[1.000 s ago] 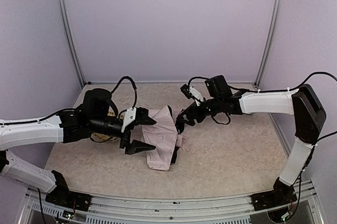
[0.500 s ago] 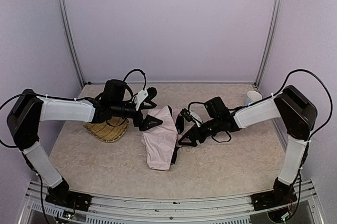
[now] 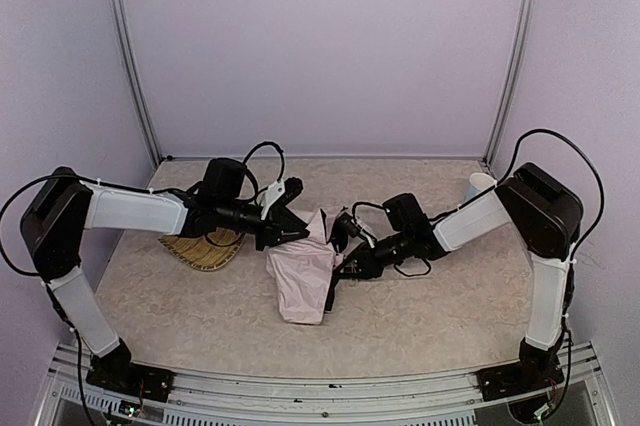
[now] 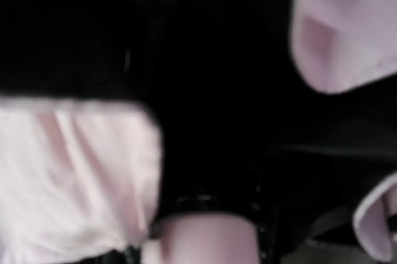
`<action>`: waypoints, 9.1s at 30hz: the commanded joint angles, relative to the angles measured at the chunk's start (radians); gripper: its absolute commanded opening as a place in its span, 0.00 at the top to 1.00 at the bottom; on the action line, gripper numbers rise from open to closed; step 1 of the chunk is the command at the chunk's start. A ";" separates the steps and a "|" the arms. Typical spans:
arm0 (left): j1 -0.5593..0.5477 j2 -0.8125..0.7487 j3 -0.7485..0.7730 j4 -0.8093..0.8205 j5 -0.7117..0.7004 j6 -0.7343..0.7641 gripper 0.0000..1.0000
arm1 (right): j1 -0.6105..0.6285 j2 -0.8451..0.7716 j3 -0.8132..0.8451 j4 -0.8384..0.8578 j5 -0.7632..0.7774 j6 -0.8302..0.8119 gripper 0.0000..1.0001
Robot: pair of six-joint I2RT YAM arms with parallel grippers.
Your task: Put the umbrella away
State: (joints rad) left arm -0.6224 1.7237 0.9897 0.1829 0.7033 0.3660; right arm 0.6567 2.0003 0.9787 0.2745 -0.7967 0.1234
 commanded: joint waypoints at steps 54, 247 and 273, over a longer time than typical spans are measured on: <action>0.087 -0.024 -0.265 0.649 0.041 -0.127 0.11 | -0.187 -0.517 0.366 -0.109 0.118 -0.497 1.00; -0.542 0.162 -0.082 0.036 -0.433 0.391 0.26 | 0.029 0.199 0.318 -0.267 0.055 -0.273 0.81; -0.004 0.292 0.048 0.177 -0.114 -0.283 1.00 | -0.019 0.137 0.172 -0.029 -0.026 -0.098 0.78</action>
State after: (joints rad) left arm -0.6785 1.9690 1.0233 0.4427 0.6350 0.1242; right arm 0.6693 2.1792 1.2308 0.1860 -0.8162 -0.1043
